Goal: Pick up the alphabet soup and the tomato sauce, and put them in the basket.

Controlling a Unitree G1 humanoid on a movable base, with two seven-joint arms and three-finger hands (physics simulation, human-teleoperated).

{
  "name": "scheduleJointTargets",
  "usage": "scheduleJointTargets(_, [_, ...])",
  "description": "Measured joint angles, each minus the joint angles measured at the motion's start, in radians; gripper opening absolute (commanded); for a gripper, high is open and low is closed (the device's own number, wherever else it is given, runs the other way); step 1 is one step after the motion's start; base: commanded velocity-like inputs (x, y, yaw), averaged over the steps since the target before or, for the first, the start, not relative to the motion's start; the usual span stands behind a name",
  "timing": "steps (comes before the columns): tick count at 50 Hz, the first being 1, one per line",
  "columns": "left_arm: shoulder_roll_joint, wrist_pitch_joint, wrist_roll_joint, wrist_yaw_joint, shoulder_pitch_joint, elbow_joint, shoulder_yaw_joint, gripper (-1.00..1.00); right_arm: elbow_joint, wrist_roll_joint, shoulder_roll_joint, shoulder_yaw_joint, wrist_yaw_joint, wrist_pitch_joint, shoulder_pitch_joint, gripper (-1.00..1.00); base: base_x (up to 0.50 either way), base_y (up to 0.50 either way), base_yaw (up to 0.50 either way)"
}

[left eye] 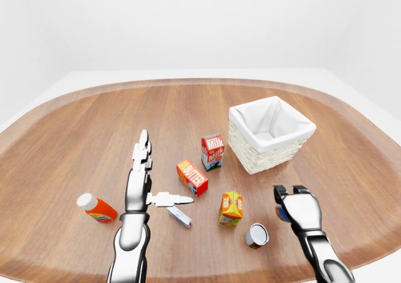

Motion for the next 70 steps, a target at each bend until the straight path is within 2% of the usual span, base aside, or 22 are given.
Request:
scheduleJointTargets(14, [0.000, 0.000, 0.002, 0.000, 0.002, -0.001, -0.001, 1.00, -0.230, 0.090, 0.046, -0.131, 0.034, 0.000, 0.076, -1.00, 0.00, 0.00, 0.00])
scheduleJointTargets(26, [0.000, 0.000, -0.001, 0.000, 0.000, -0.002, 0.001, 1.00, -0.383, 0.193, 0.098, -0.235, 0.147, 0.000, 0.105, -1.00, 0.00, 0.00, 0.00])
scheduleJointTargets(36, [0.000, 0.000, -0.005, 0.000, -0.005, 0.001, 0.003, 1.00, -0.478, 0.300, 0.129, -0.293, 0.277, 0.000, 0.083, -1.00, 0.00, 0.00, 0.00])
scheduleJointTargets(48, [-0.001, 0.000, -0.011, 0.001, -0.012, 0.004, 0.007, 1.00, -0.523, 0.408, 0.121, -0.317, 0.387, 0.000, -0.005, -1.00, 0.00, 0.00, 0.00])
scheduleJointTargets(70, [0.000, 0.000, -0.004, 0.001, -0.007, 0.008, 0.002, 1.00, -0.547, 0.510, 0.066, -0.298, 0.491, 0.000, -0.168, -1.00, 0.00, 0.00, 0.00])
